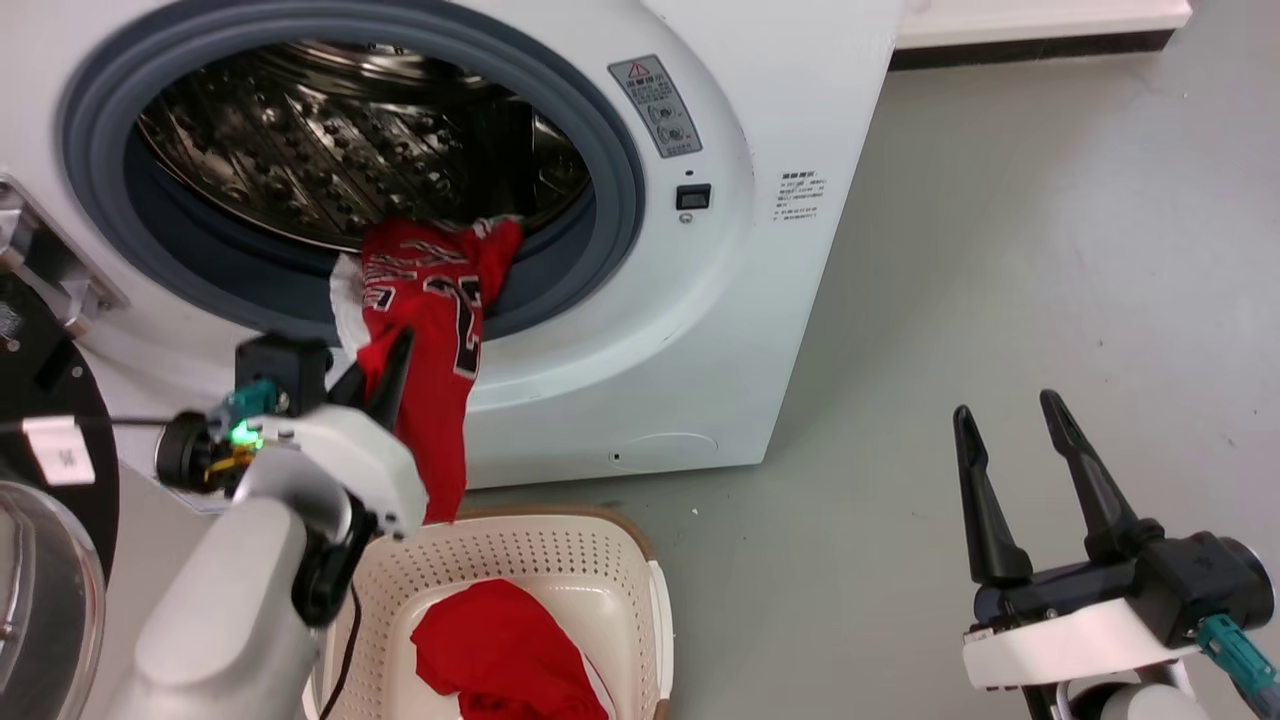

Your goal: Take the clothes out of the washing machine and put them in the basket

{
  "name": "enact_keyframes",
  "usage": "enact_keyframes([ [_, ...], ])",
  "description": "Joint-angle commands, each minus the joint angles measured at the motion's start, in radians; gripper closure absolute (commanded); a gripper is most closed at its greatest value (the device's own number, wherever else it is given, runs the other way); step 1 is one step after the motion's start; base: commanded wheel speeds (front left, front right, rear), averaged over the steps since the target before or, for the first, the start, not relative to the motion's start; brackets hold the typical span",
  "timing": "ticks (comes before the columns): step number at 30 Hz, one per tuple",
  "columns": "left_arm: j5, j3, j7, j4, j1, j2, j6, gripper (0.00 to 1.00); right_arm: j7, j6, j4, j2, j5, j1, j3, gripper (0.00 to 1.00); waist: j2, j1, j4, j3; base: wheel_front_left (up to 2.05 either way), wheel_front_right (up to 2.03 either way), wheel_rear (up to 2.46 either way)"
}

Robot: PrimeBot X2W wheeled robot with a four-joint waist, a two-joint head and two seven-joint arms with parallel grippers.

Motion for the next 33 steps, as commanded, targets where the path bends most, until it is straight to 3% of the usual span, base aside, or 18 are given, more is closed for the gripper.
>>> enact_keyframes([
  [1,-0.018,-0.002,0.017,-0.081,0.102,0.008,0.024,1.00,-0.002,-0.001,0.001,0.001,-0.002,0.022,-0.001,0.00,0.0000,0.0002,0.003,-0.020,0.00,0.00,0.00],
  [8,-0.050,-0.013,0.044,-0.167,0.243,0.000,0.054,1.00,-0.002,-0.001,-0.005,0.001,-0.002,0.021,0.002,0.00,0.0000,0.0002,0.002,-0.008,0.00,0.00,0.00],
  [16,-0.043,-0.049,0.039,-0.115,0.294,-0.012,0.049,1.00,-0.002,-0.001,-0.011,0.001,-0.007,-0.018,-0.006,0.00,0.0000,0.0002,-0.011,0.061,0.00,0.00,0.00],
  [33,-0.116,-0.021,-0.019,0.325,0.058,-0.107,-0.002,1.00,-0.002,-0.001,-0.049,0.002,0.024,-0.160,-0.017,0.00,0.0000,0.0002,-0.067,0.335,0.00,0.00,0.00],
])
